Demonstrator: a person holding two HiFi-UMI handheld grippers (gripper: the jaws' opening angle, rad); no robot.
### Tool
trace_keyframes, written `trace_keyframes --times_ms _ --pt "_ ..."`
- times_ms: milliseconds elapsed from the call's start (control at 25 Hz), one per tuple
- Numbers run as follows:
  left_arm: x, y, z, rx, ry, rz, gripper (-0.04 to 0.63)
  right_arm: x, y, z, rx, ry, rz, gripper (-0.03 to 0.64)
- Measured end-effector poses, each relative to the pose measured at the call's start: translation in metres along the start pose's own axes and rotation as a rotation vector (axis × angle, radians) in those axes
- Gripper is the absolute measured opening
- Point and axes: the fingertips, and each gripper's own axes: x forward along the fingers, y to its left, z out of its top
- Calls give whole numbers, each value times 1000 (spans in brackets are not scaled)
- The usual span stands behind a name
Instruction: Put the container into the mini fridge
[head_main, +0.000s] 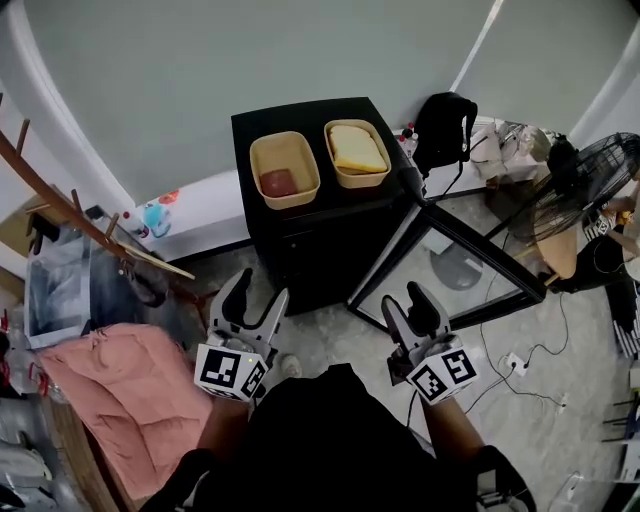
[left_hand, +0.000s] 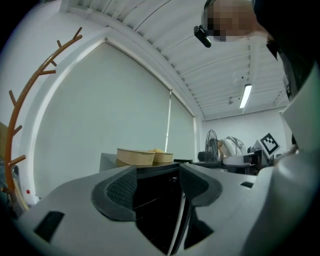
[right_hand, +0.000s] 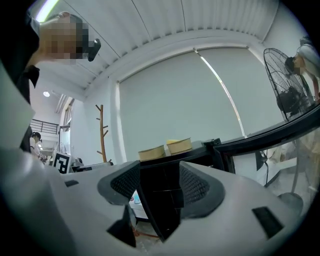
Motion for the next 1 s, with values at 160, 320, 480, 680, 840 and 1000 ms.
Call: trace_keyframes --times_ms 160,320,480,680,840,1000 --pt "14 8 4 21 33 -108 276 22 5 3 19 -21 -23 255" --pt "23 18 8 58 58 -177 276 47 18 1 34 -29 -18 252" --pt "37 26 21 153 64 -243 275 70 35 6 84 -58 1 251" --pt "60 28 35 281 85 -320 275 86 46 10 88 -46 40 245" --pt "75 30 40 466 128 -348 275 91 39 14 88 -37 54 239" --pt "91 29 41 590 171 -358 272 98 29 16 93 -15 86 229"
